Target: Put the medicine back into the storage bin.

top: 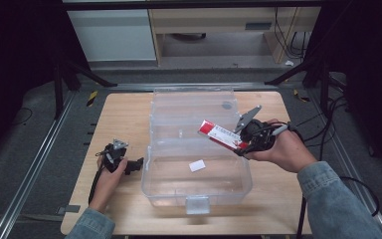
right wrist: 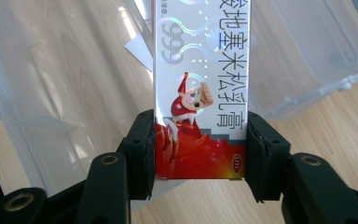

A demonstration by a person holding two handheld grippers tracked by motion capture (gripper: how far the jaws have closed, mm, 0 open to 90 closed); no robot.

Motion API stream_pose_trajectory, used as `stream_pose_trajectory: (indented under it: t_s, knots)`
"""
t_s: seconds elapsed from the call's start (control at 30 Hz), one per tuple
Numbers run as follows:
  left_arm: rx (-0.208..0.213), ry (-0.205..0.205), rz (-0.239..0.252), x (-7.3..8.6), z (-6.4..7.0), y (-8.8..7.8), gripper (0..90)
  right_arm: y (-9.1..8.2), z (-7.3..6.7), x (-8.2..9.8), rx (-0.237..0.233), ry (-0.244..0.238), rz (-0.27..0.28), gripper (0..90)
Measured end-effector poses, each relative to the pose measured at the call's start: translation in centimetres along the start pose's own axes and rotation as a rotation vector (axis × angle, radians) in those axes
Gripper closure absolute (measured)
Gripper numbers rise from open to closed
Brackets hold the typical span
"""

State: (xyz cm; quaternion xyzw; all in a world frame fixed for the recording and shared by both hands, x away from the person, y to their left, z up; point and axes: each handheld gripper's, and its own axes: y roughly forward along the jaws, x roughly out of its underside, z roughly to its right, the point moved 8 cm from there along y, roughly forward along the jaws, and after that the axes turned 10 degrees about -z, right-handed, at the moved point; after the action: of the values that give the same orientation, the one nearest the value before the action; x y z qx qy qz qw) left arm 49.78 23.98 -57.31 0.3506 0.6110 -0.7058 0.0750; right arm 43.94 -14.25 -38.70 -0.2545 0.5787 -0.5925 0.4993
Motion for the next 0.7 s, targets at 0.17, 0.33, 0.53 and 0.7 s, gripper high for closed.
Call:
stream_pose_trajectory:
  t_s: [0.17,0.33,0.53,0.7]
  knots:
    - [0.000,0.000,0.001,0.0,0.0,0.0,0.0,0.3,-0.7,-1.1,-0.013,-0.033,0.002,51.4]
    - [0.001,0.000,0.001,0.0,0.0,0.0,0.0,0.8,-1.6,-2.2,-0.023,-0.074,-0.003,51.4]
    - [0.001,0.000,0.001,0.0,0.0,0.0,0.0,1.1,-2.5,-3.4,-0.038,-0.105,0.003,51.4]
    - [0.002,0.001,0.000,0.0,0.0,0.0,0.0,1.3,-3.5,-4.1,-0.051,-0.146,-0.008,51.4]
